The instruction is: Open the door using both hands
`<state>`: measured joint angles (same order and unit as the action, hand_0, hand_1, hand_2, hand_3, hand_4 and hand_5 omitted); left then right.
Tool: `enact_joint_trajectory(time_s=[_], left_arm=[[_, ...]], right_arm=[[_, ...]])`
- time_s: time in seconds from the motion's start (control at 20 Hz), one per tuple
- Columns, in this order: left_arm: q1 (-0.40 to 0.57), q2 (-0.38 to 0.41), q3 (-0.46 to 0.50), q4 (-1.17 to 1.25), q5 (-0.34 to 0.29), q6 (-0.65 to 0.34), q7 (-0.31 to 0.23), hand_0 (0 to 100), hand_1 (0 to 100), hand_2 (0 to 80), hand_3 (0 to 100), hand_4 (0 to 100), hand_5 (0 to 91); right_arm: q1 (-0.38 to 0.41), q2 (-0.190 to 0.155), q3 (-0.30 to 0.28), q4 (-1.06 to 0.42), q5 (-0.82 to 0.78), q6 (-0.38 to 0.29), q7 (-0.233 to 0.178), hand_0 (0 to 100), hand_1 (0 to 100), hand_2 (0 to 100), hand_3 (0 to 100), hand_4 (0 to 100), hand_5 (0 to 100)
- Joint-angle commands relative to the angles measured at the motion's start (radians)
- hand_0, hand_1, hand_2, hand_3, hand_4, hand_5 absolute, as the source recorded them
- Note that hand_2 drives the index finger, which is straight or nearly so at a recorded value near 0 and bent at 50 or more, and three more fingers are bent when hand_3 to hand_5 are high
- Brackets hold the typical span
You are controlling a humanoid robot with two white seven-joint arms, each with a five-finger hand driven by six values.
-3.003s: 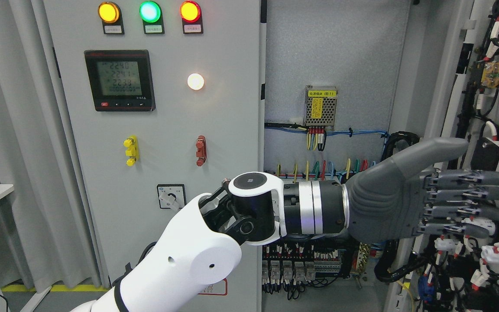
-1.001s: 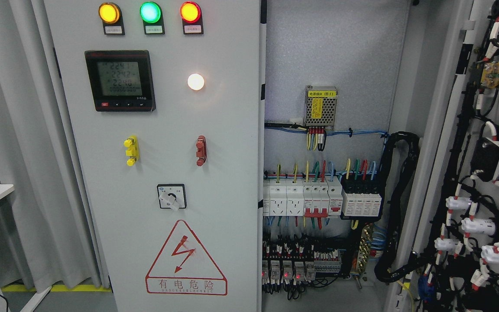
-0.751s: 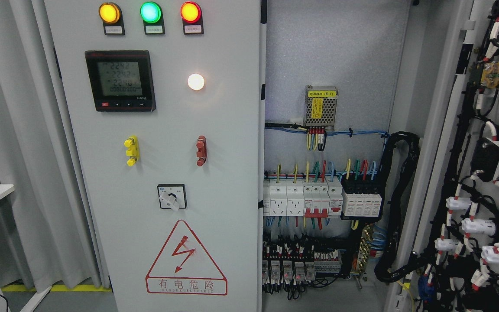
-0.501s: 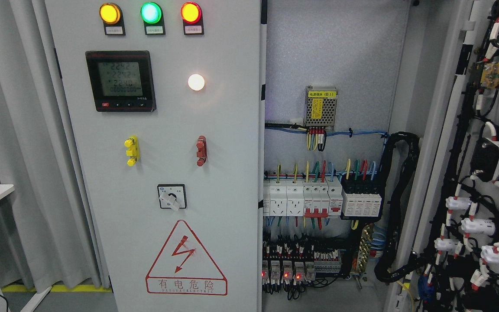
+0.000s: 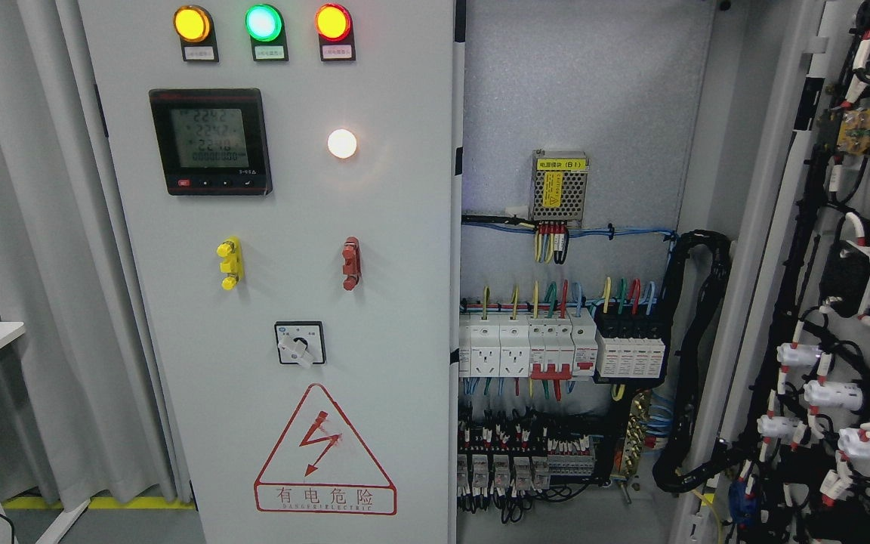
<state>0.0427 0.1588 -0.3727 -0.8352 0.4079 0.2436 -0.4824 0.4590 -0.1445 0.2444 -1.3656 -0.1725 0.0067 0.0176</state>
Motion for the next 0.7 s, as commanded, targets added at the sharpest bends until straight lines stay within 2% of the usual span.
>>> enact_joint_trajectory(time_s=[0.0,0.15,0.25,0.35,0.45,0.5,0.55,0.65], left_arm=[[-0.018,-0.094,0.158,0.564,-0.004,-0.004,-0.007,29,0,2.7,3,4,0.0],[-0.018,-0.091,0.153,0.615,-0.020,-0.006,0.004,29,0,2.7,3,4,0.0],[-0.032,-0.100,0.155,0.681,-0.067,-0.007,0.014,29,0,2.7,3,4,0.0],[-0.037,-0.117,0.158,0.711,-0.086,-0.033,0.079,29,0,2.7,3,4,0.0],[-0.038,-0.122,0.158,0.731,-0.086,-0.053,0.193,29,0,2.7,3,4,0.0],[-0.038,-0.123,0.158,0.734,-0.086,-0.055,0.230,29,0,2.7,3,4,0.0],[-0.038,-0.123,0.158,0.735,-0.086,-0.055,0.248,29,0,2.7,3,4,0.0],[-0.038,-0.123,0.159,0.735,-0.086,-0.055,0.249,29,0,2.7,3,4,0.0]], right_arm=[[-0.015,-0.024,0.041,-0.527,0.001,0.002,-0.002,22,0,0,0,0,0],[-0.072,-0.012,0.039,-0.538,0.002,0.012,-0.002,22,0,0,0,0,0],[-0.088,-0.003,0.041,-0.541,0.005,0.016,-0.002,22,0,0,0,0,0],[-0.117,0.003,0.039,-0.546,0.007,0.021,-0.002,22,0,0,0,0,0],[-0.152,0.023,0.042,-0.549,0.005,0.019,-0.002,22,0,0,0,0,0],[-0.166,0.034,0.044,-0.558,0.005,0.019,-0.002,22,0,0,0,0,0],[-0.181,0.040,0.044,-0.570,0.005,0.019,-0.004,22,0,0,0,0,0],[-0.212,0.057,0.041,-0.587,0.007,0.016,-0.007,22,0,0,0,0,0]])
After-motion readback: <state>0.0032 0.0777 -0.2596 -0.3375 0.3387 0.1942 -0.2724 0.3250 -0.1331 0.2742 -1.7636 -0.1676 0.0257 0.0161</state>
